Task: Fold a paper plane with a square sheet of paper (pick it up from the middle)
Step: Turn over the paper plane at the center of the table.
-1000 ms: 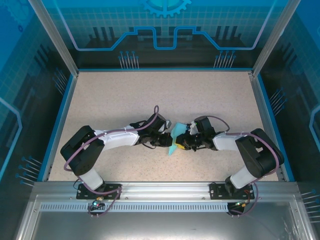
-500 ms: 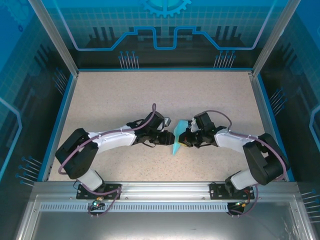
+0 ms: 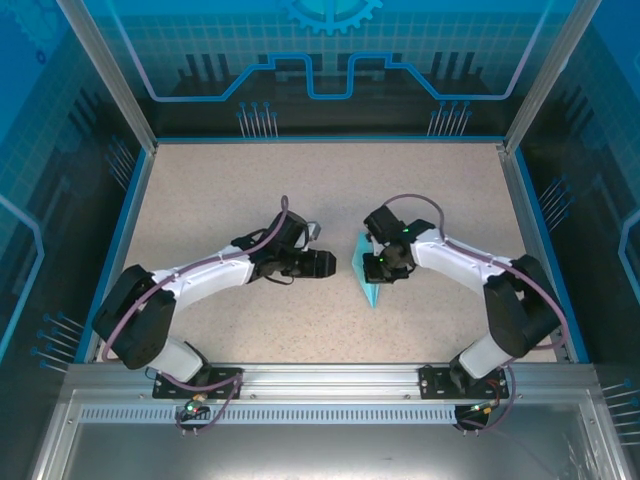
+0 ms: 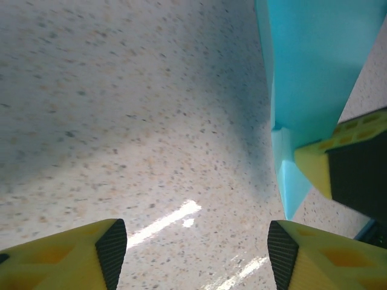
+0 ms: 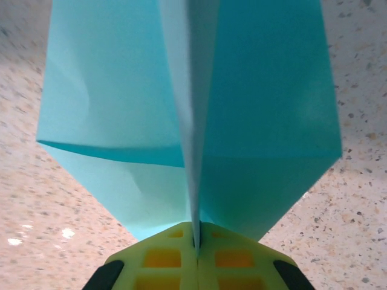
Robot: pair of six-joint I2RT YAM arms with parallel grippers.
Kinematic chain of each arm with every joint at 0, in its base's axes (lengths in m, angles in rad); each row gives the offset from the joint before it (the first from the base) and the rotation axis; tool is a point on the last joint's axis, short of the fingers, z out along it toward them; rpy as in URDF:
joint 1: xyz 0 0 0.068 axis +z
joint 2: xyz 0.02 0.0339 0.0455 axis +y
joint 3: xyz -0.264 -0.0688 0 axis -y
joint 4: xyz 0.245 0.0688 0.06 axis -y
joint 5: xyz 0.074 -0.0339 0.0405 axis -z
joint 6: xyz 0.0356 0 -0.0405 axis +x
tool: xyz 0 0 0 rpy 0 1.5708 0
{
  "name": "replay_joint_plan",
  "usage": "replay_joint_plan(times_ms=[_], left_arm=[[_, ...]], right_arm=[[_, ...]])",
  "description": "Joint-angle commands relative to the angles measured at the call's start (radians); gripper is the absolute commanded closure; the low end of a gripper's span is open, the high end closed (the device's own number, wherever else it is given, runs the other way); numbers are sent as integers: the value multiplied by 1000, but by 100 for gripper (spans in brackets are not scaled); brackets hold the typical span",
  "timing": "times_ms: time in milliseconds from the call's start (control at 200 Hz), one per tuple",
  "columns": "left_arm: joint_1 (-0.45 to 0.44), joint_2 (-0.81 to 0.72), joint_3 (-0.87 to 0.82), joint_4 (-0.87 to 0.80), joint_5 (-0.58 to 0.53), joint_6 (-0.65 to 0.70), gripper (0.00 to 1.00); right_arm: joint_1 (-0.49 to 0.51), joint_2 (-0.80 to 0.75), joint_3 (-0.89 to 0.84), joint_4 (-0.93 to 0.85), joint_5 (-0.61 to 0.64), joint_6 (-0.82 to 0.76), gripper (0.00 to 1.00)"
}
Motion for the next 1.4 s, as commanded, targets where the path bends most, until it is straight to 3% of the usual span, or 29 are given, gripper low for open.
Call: replay_joint_plan(times_ms=[0, 420, 1395], left_arm=[[39, -48, -31, -47, -16, 30, 33], [68, -76, -75, -51, 2, 32, 32], [69, -72, -100, -36, 35, 36, 31]], right_arm=[[51, 64, 54, -121, 99, -41, 94], [130, 156, 114, -110, 153, -44, 83], [174, 251, 99, -57, 186, -45, 80]])
